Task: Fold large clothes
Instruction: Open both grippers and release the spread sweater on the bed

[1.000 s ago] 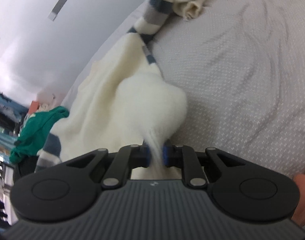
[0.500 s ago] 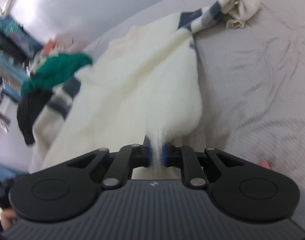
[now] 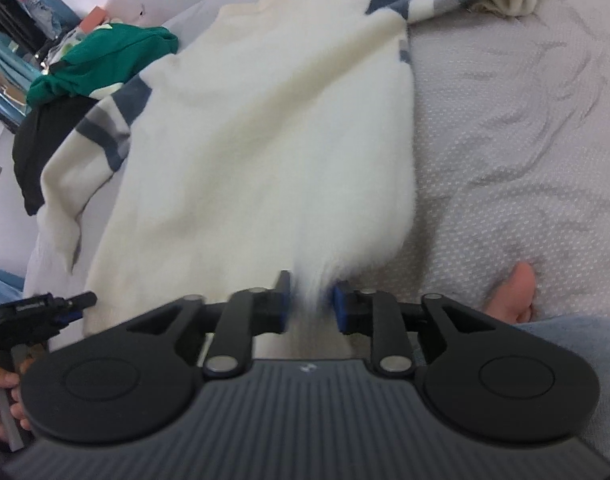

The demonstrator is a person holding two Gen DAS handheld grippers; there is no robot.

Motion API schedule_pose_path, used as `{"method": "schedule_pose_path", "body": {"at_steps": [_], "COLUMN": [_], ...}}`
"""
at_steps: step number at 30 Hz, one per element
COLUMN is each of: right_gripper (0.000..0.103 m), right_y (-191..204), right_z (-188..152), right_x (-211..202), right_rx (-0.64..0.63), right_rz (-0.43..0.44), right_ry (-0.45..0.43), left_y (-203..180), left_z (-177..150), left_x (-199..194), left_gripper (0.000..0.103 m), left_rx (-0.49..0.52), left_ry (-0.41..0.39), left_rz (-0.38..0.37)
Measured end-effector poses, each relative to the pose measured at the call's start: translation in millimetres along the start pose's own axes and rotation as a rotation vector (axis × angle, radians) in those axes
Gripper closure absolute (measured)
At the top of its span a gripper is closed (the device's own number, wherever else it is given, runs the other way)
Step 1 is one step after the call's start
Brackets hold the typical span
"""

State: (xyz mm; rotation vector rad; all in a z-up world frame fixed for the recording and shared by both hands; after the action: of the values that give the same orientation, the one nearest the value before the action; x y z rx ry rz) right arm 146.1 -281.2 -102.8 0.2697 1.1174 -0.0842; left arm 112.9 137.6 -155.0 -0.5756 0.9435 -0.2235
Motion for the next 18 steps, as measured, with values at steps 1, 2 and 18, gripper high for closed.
{"method": "schedule_pose_path", "body": {"at_steps": [1, 2, 18], "right_gripper": [0.05, 0.042, 0.032], "right_y": [-1, -2, 48], "right_z": [1, 3, 72], "right_x": [-2, -6, -71], "right_rx": [0.001, 0.003, -0.117], "right_rz": [-0.004, -0.011, 0.07], "right_ry": [-0.002, -0.013, -0.509], "left_y": [-4, -9, -148], "left_z": [2, 4, 45], "left_x": [-5, -11, -15], "left_gripper": [0.057, 0.055, 0.048], "left_rx": [0.026, 0.053, 0.347], "left_ry": [-0.022, -0.046, -0.303], "left_rz": [0.006, 0.009, -0.101]}}
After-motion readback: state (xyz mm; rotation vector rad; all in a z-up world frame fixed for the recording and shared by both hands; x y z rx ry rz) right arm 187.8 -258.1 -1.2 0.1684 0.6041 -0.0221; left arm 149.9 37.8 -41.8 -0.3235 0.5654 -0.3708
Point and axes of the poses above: each gripper's, at about its wrist camera, not at the fingertips, and x roughly the way its jaws point, y to its left, z to its top, the point moved 8 cm from there along x, roughly the way its jaws point, and after that the axes turned 15 degrees about -z, right-handed, at the moved point
